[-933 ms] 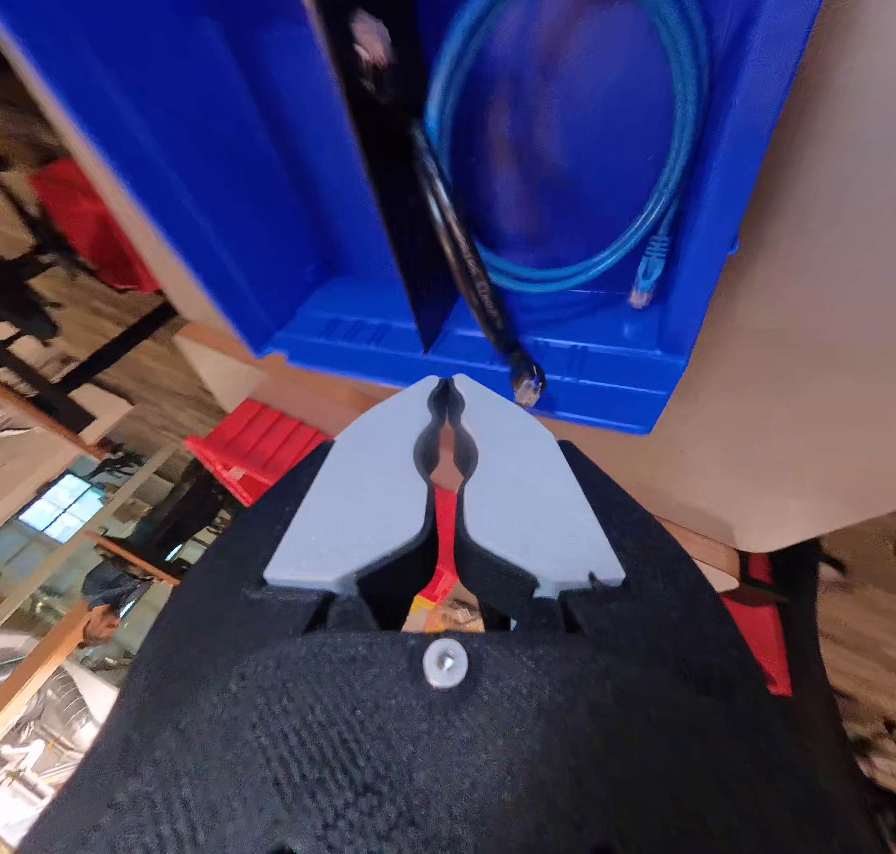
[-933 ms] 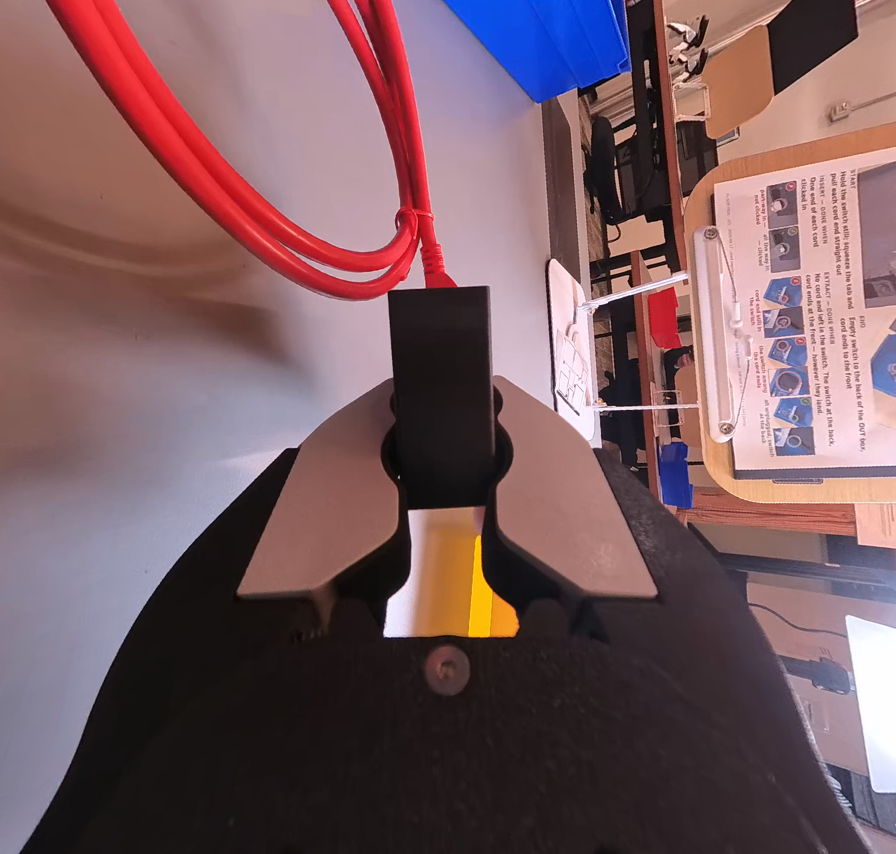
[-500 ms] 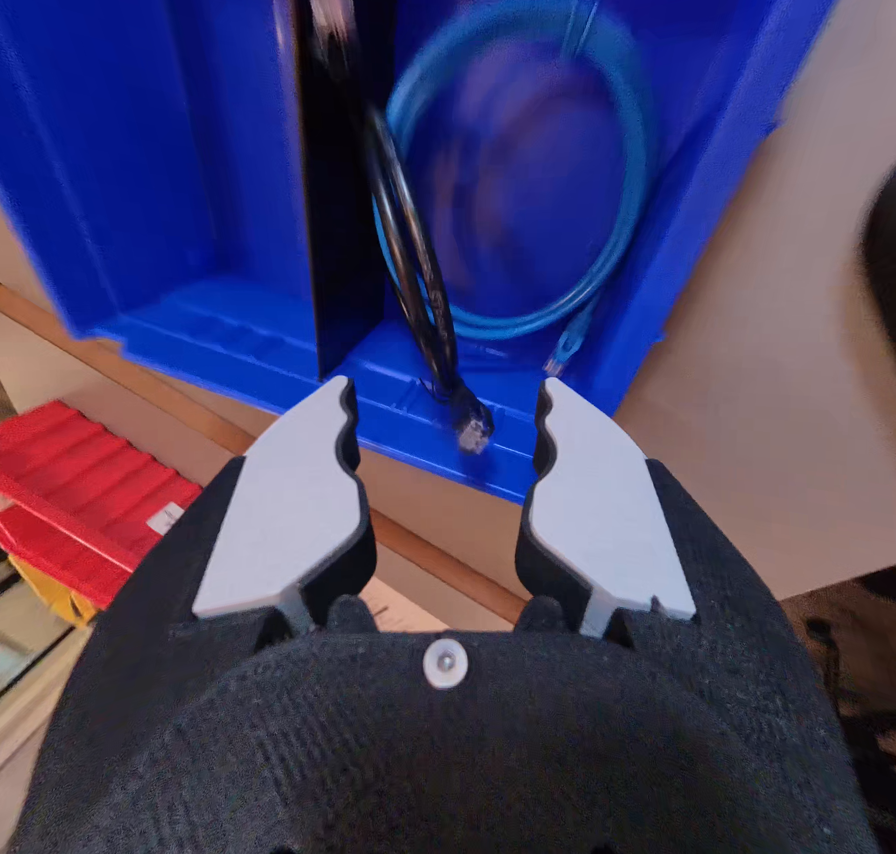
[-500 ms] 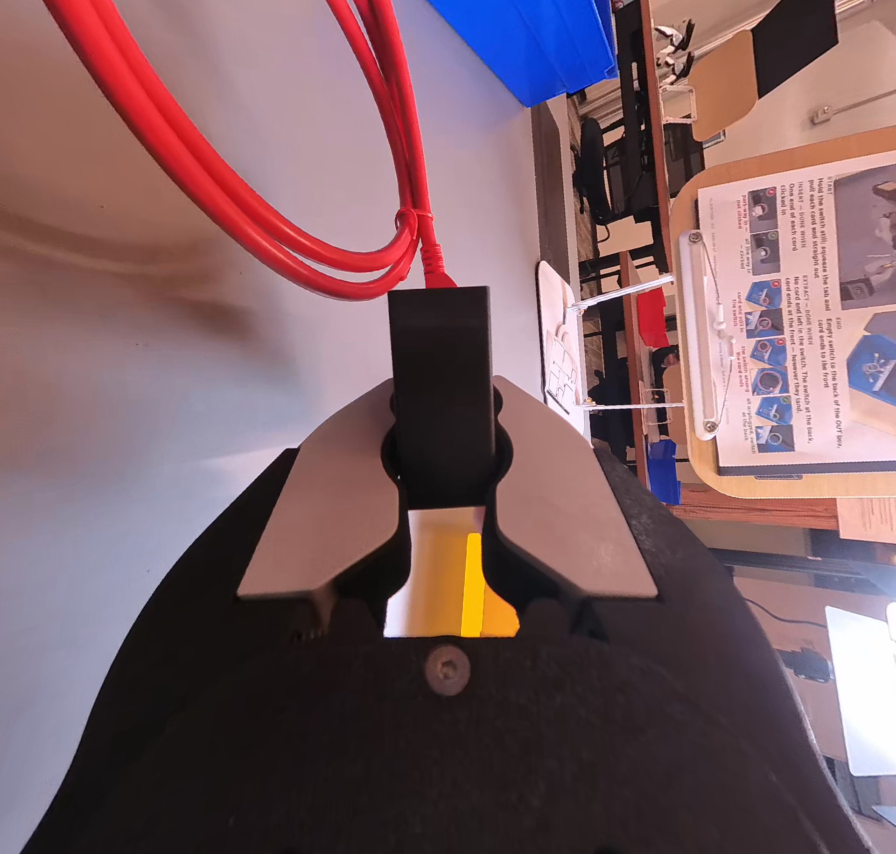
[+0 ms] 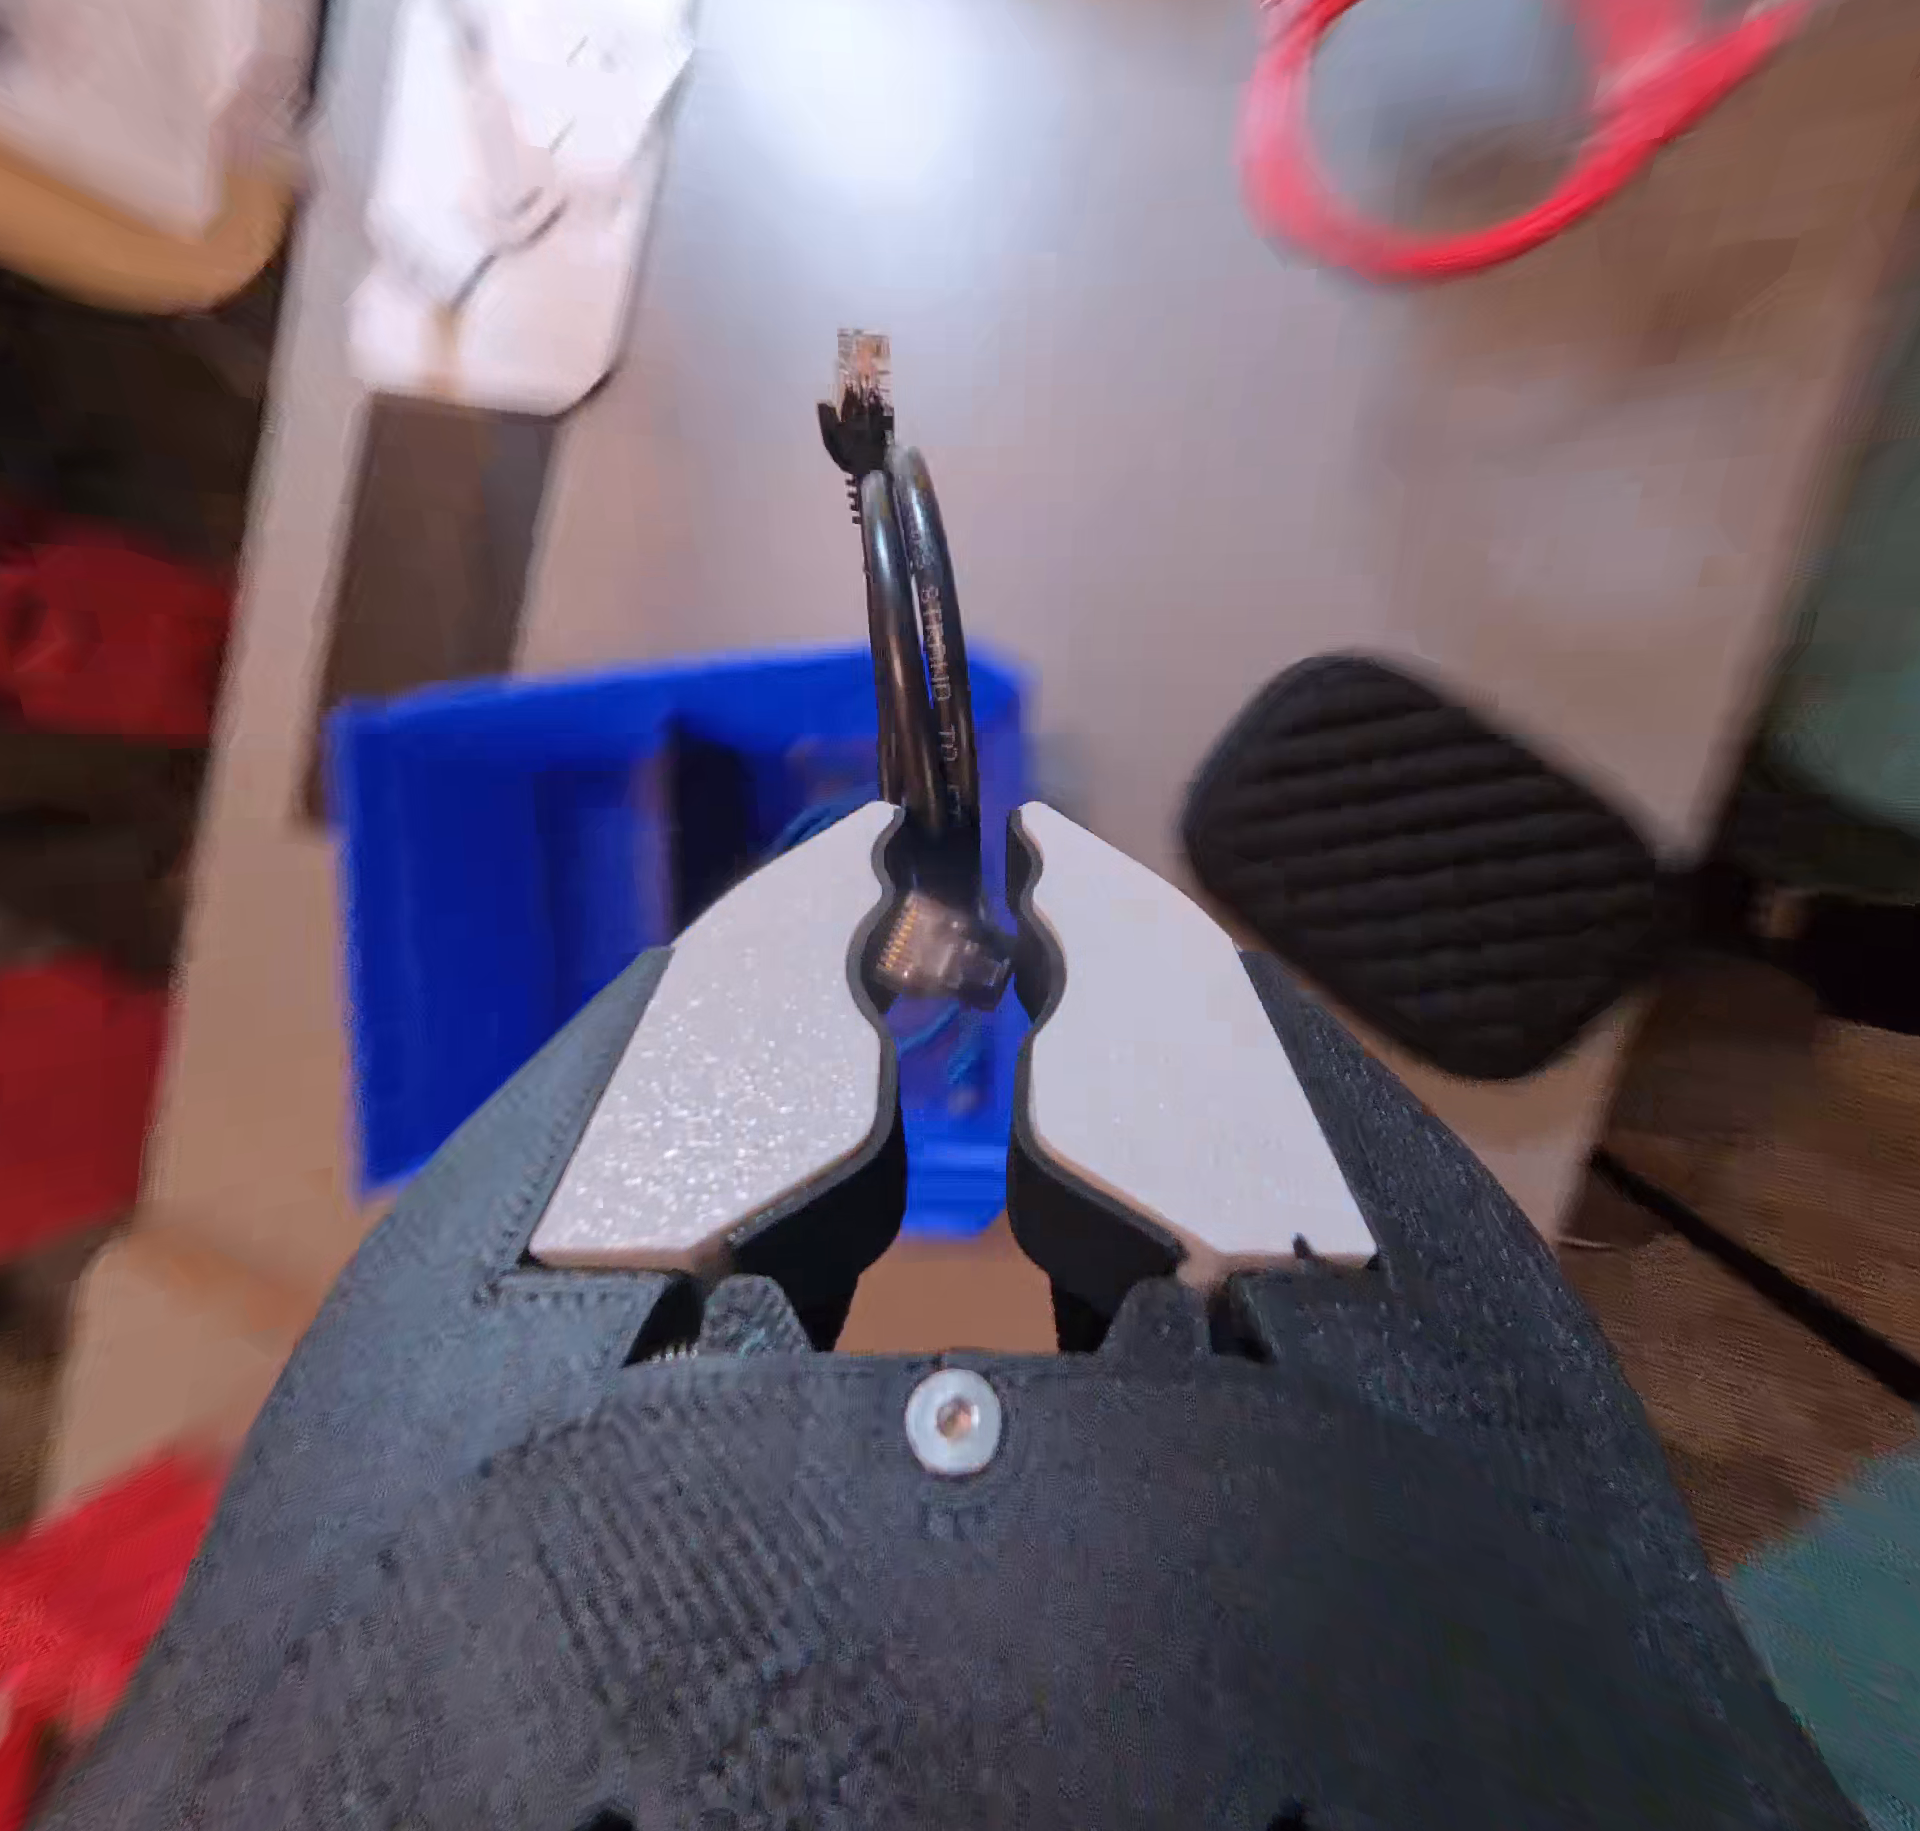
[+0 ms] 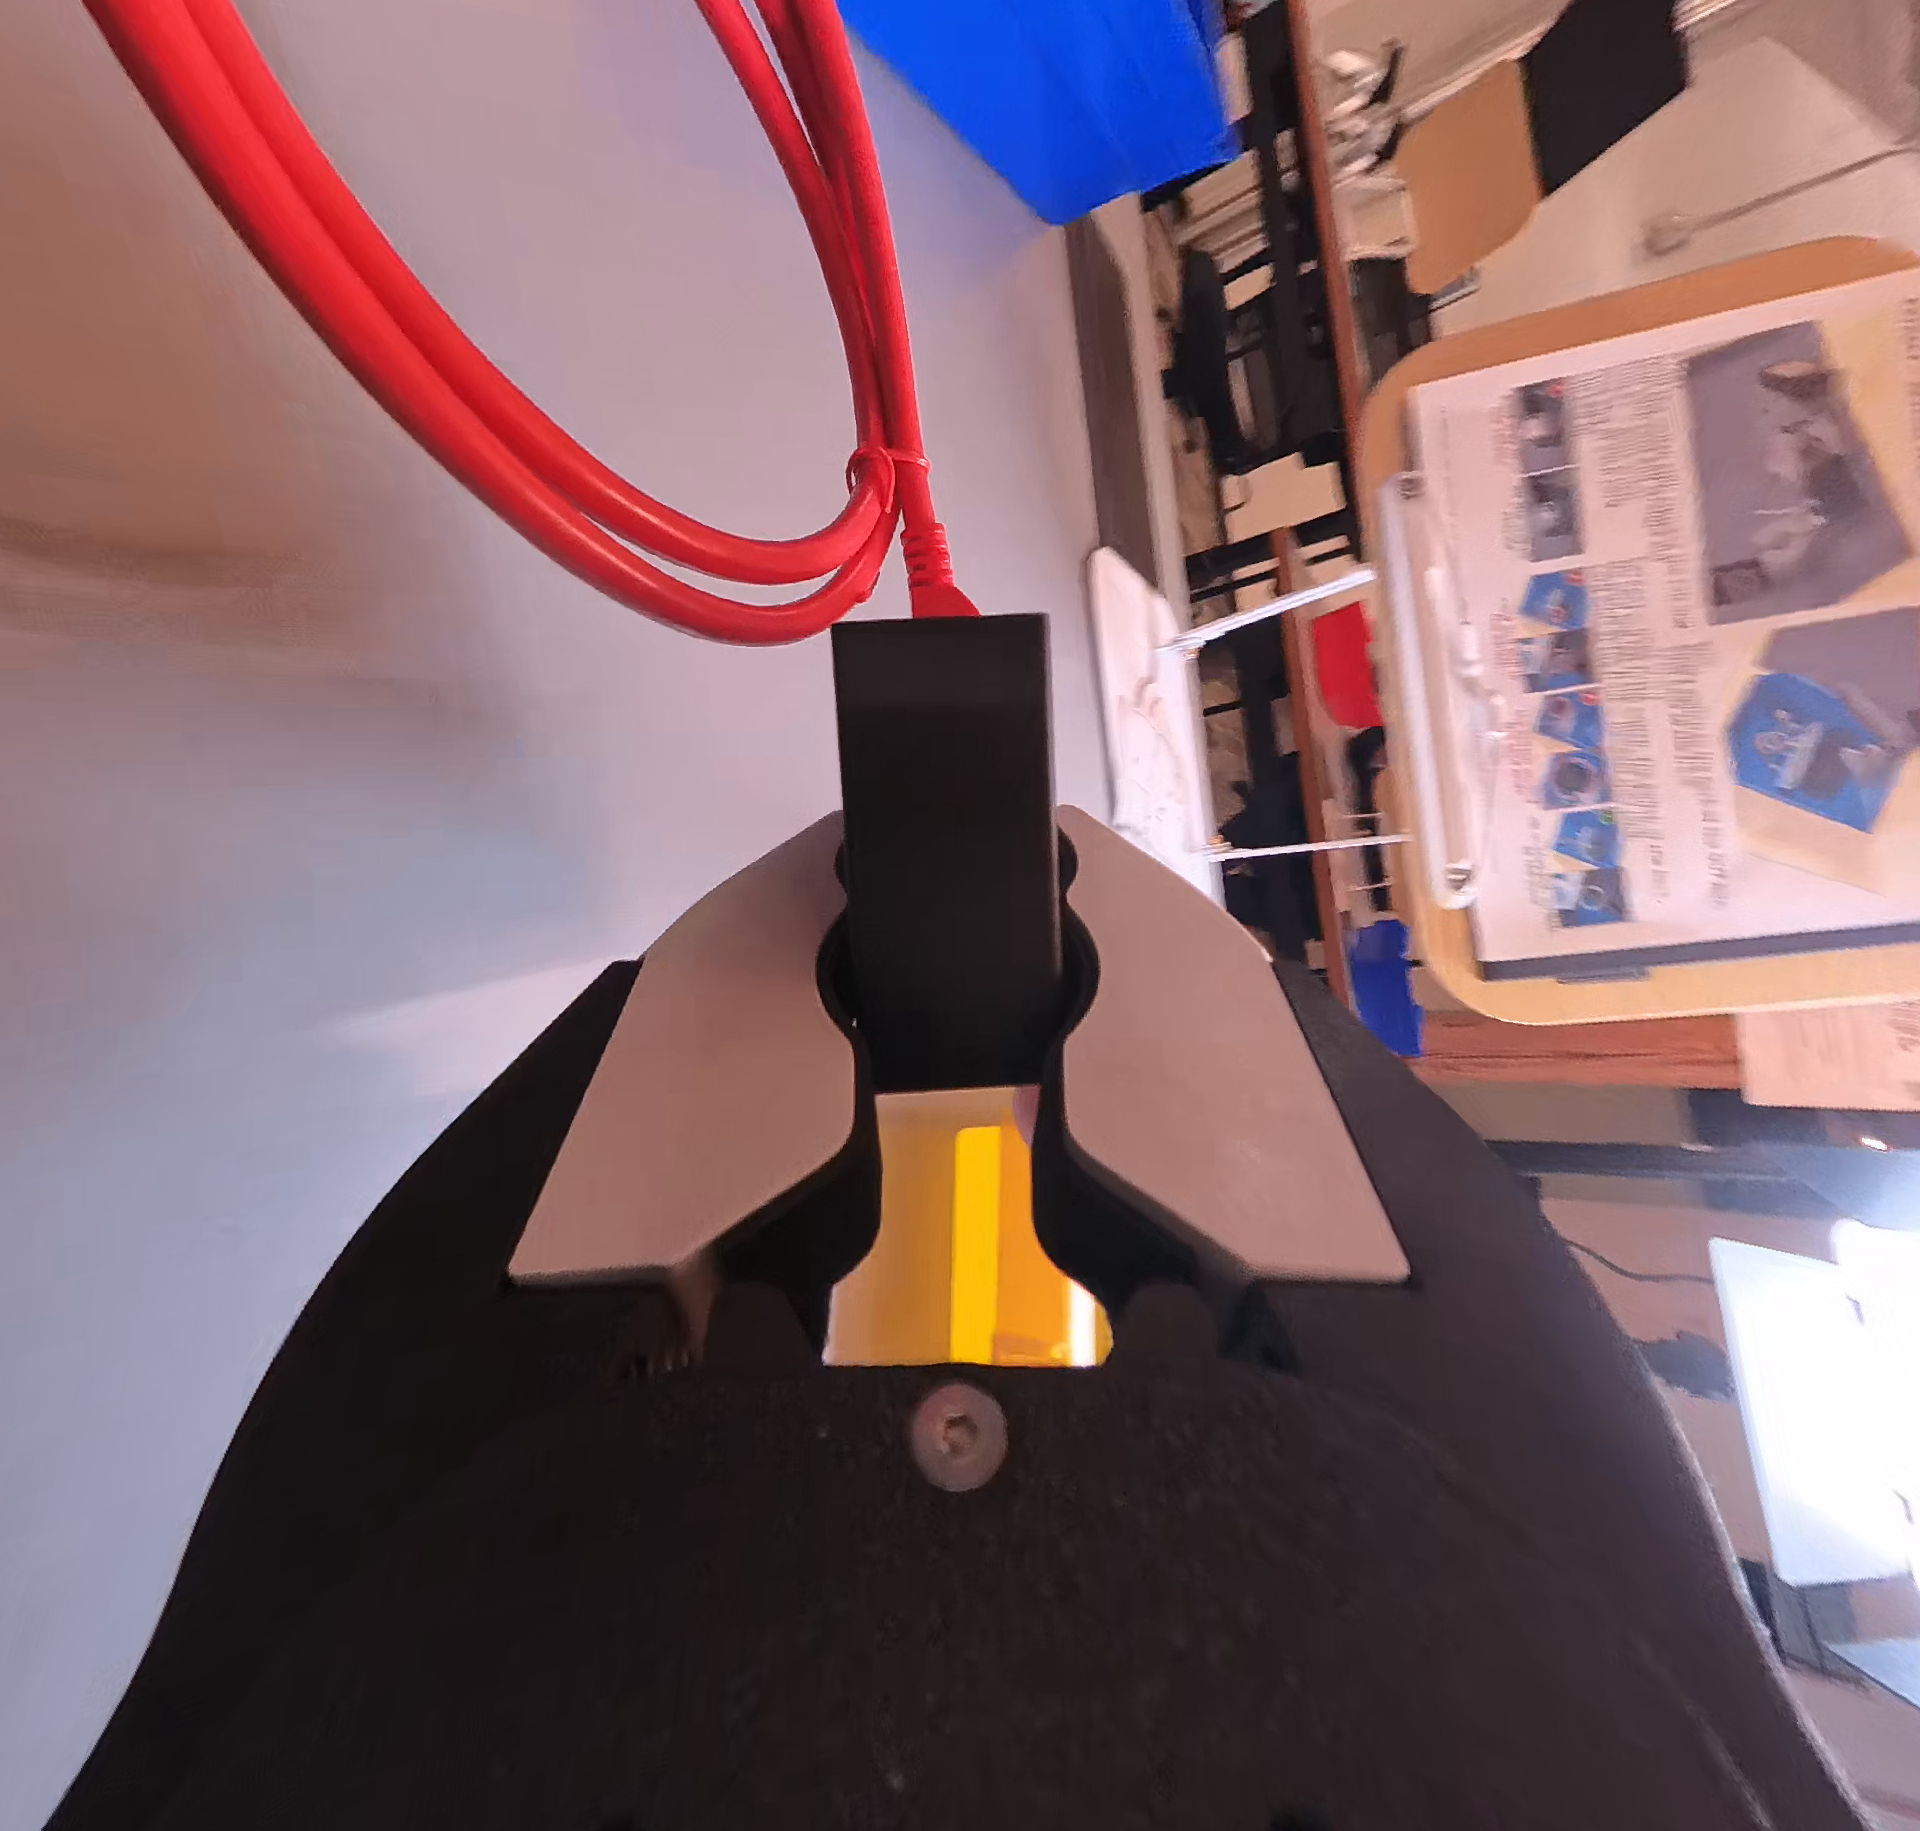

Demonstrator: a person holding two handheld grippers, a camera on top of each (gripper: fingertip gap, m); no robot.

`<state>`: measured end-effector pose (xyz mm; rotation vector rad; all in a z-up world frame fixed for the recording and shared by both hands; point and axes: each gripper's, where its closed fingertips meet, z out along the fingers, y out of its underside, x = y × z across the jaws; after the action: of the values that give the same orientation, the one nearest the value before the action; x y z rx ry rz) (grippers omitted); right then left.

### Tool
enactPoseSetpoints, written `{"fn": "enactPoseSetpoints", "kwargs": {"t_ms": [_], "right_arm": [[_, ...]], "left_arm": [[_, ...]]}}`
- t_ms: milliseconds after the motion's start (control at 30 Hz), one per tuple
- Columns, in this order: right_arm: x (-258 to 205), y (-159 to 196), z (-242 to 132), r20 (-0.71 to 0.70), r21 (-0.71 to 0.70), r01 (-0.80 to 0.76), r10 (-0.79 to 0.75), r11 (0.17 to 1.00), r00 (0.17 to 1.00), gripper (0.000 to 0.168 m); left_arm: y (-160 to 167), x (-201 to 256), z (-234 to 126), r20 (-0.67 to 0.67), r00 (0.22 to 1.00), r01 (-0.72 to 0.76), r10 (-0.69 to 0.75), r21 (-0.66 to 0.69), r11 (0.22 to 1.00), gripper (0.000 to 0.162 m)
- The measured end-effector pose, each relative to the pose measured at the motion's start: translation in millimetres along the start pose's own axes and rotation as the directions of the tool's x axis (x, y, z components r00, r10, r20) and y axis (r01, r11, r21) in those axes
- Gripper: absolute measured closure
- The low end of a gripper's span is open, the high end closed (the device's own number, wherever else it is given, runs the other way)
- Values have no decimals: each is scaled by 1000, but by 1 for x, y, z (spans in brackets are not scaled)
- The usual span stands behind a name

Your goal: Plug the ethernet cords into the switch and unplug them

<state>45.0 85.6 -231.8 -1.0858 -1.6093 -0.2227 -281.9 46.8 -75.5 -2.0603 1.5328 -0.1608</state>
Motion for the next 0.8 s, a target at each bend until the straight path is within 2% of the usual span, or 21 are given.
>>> {"fn": "enactPoseSetpoints", "kwargs": {"t_ms": [33,67,133,233,333,400,433,500,567,667,800], "right_arm": [[6,-2,-3,-27,16,2,-1,1000,1000,138],[12,-5,-7,-57,37,5,-3,999,998,138],[28,-11,-17,-128,80,23,-13,997,992,138],[46,-11,-32,-201,97,53,-33,994,979,138],[49,-6,-36,-233,53,124,-109,991,966,138],[42,-4,-32,-220,42,143,-131,989,967,138],[38,-2,-30,-206,36,150,-139,988,968,138],[32,1,-25,-184,22,157,-151,987,971,138],[31,6,-23,-171,12,140,-135,990,976,138],[35,15,-22,-170,-1,107,-105,994,980,138],[38,24,-21,-165,-12,63,-64,998,984,138]], "left_arm": [[-17,21,1,-111,994,-14,20,57,998,144],[-26,42,8,-222,974,-27,44,80,996,144],[-28,79,31,-439,896,-49,63,43,998,145],[-23,126,82,-707,707,-67,22,-36,997,144],[-23,155,143,-818,575,-106,-3,-77,991,144],[-37,164,182,-839,544,-74,-18,-69,995,141],[-45,164,200,-825,566,-54,-12,-51,997,138],[-60,153,229,-755,656,-29,17,-3,1000,131],[-76,137,242,-673,739,47,5,60,997,125],[-77,115,249,-527,846,143,-76,87,986,121],[-69,97,240,-380,908,262,-176,190,946,116]]}}
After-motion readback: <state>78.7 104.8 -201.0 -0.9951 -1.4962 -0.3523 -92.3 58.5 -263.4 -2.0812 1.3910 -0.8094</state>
